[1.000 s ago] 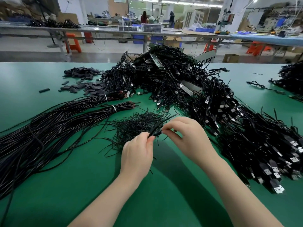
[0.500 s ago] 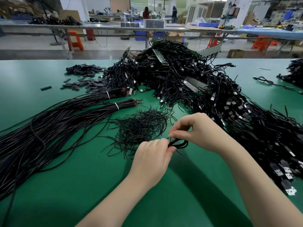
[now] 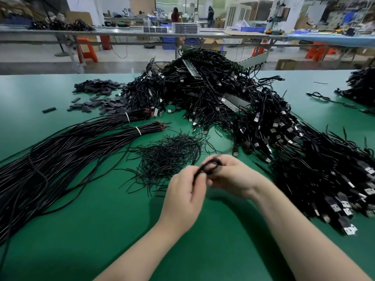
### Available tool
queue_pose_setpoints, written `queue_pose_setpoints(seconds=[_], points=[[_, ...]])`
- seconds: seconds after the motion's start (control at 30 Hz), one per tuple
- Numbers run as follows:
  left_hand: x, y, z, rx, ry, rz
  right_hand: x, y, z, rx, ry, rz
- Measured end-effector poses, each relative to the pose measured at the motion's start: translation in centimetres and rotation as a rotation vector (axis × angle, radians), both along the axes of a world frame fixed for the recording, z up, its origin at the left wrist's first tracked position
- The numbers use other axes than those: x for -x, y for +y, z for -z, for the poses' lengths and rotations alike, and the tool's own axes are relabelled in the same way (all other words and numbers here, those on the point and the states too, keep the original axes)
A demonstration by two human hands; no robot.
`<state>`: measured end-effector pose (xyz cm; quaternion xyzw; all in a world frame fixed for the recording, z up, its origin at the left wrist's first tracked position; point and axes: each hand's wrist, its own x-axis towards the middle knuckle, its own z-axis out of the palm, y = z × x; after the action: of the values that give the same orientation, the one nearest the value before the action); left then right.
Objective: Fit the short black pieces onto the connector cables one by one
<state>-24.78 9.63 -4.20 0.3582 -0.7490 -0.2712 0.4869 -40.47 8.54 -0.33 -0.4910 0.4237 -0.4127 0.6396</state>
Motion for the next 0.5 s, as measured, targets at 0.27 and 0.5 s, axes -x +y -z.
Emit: queue_pose_setpoints(seconds=[0.27, 0.5], points=[[-0.3, -1.4, 0.2, -0.286, 0.24, -0.262, -4.6, -0.3, 1.5, 0.265, 0.2, 0.354], [-0.6, -1.5, 0.3, -0.265, 0.184, -0.185, -4.0, 0.2, 1.8, 0.133, 0.094, 0.305]])
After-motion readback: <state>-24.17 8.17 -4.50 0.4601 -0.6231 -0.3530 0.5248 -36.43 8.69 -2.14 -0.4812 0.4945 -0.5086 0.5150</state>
